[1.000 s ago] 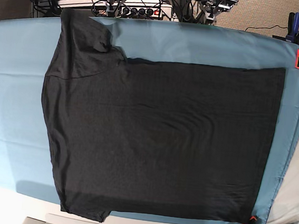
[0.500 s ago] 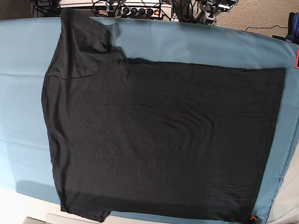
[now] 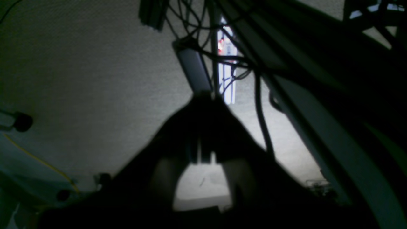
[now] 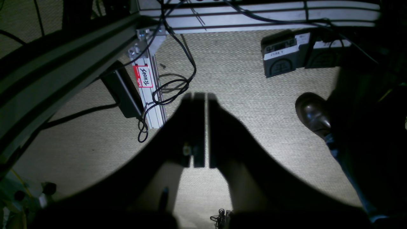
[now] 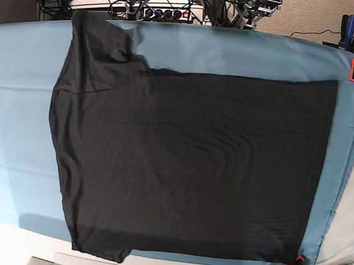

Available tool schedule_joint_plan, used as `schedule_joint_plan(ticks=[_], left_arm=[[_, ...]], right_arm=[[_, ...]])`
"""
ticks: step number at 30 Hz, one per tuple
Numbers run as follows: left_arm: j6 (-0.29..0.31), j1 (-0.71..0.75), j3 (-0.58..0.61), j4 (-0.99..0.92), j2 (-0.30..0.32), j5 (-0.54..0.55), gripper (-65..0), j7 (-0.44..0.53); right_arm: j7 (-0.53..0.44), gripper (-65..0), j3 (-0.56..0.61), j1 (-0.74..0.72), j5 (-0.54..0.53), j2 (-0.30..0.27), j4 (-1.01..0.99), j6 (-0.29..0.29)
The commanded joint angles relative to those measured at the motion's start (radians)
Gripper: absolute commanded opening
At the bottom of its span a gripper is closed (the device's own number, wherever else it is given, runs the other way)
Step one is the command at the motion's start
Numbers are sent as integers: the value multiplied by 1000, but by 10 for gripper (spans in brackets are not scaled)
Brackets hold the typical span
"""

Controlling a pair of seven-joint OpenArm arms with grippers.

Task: Fold the T-shirt properly

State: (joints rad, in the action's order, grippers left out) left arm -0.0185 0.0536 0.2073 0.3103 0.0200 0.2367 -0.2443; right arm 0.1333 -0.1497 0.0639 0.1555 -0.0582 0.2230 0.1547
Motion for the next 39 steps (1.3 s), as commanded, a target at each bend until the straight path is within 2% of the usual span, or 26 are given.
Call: schedule_joint_plan(ticks=[1, 27, 33, 39], left_arm=[[15, 0, -1, 7, -11, 10, -650, -6], [15, 2, -1, 7, -6, 11, -650, -15], [15, 29, -1, 25, 18, 10, -650, -43], [15, 145, -1, 185, 77, -9, -650, -93]], right_arm=[[-1, -622, -2, 3, -5, -6, 6, 2], [-10, -621, -2, 18, -5, -12, 6, 2], [-35, -622, -2, 68, -5, -48, 14, 2], [-29, -622, -2, 193, -5, -79, 166, 2]])
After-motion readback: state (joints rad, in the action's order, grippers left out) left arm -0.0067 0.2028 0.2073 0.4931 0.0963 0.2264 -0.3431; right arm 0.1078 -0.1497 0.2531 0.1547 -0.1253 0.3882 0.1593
